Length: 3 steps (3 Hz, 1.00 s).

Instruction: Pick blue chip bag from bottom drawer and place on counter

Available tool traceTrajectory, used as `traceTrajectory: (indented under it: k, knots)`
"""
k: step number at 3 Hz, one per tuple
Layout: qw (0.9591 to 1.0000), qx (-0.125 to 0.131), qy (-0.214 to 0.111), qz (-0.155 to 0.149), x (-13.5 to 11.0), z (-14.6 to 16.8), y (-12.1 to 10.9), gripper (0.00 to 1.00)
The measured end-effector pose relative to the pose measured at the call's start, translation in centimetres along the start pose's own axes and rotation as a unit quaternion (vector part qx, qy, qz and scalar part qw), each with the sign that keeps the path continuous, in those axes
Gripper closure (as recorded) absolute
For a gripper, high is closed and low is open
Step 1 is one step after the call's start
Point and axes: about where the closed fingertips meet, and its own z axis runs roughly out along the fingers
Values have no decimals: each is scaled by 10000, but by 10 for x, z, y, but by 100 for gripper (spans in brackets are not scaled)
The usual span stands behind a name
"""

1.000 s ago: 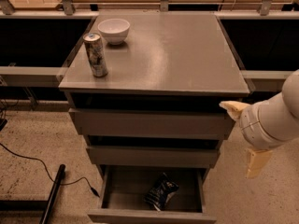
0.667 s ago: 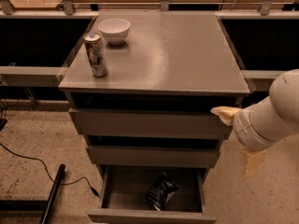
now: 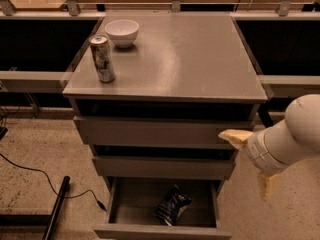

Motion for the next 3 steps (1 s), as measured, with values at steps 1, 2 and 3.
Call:
traceTrajectory:
  k: [1, 2, 3]
  knots:
    - [10000, -46, -29, 11, 0, 3, 1, 0]
    - [9985, -191, -200, -462, -3, 22, 8, 0]
    - [9843, -550, -640, -1549, -14, 82, 32, 0]
